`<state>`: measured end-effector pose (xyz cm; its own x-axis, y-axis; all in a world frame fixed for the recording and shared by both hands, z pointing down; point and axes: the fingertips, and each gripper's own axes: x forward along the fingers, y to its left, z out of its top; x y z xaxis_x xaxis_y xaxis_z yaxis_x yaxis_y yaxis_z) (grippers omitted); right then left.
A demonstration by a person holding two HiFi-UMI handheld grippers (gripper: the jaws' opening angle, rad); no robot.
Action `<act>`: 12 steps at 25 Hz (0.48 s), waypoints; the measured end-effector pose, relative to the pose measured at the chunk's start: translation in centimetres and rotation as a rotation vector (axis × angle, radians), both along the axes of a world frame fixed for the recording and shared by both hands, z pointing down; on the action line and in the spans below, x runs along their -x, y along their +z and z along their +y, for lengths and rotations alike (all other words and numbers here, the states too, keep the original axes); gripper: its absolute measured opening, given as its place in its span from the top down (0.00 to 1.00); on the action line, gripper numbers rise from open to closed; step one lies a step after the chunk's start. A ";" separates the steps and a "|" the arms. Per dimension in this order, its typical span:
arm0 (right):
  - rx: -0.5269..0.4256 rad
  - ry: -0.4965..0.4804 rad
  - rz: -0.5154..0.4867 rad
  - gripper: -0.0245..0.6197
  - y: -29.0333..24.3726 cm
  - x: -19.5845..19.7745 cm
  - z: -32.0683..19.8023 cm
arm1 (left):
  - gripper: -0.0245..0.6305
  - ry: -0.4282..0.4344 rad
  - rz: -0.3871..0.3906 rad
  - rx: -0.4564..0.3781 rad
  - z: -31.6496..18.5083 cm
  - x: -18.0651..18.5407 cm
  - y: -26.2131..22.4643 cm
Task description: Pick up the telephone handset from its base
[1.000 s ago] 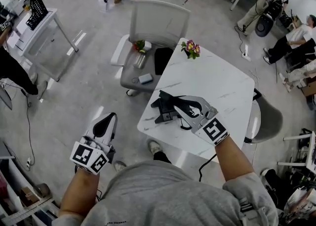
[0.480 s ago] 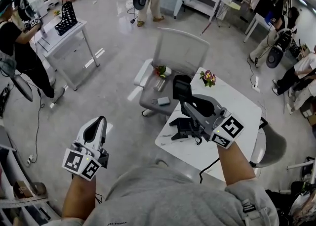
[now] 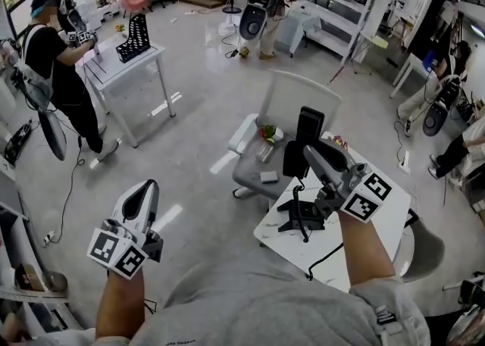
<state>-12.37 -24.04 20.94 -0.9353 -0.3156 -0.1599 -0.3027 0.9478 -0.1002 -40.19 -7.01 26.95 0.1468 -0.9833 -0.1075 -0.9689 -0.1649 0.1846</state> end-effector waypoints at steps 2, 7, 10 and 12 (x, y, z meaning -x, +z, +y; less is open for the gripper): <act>0.015 -0.005 -0.027 0.85 -0.6 0.3 -0.4 | 0.89 -0.014 0.003 -0.002 0.5 0.8 -0.3; 0.028 -0.021 -0.060 0.85 -1.8 1.3 -1.1 | 0.89 -0.045 0.029 -0.024 1.4 2.2 -1.7; 0.022 -0.028 -0.071 0.85 -2.3 2.0 -1.0 | 0.89 -0.055 0.032 -0.031 1.8 2.7 -2.3; 0.021 -0.038 -0.079 0.85 -2.7 2.4 -0.9 | 0.89 -0.064 0.030 -0.033 2.0 2.9 -2.8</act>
<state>-14.75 -24.97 18.20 -0.9316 -0.2837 -0.2271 -0.2565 0.9560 -0.1421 -43.08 -4.97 24.13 0.0804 -0.9864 -0.1435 -0.9718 -0.1096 0.2088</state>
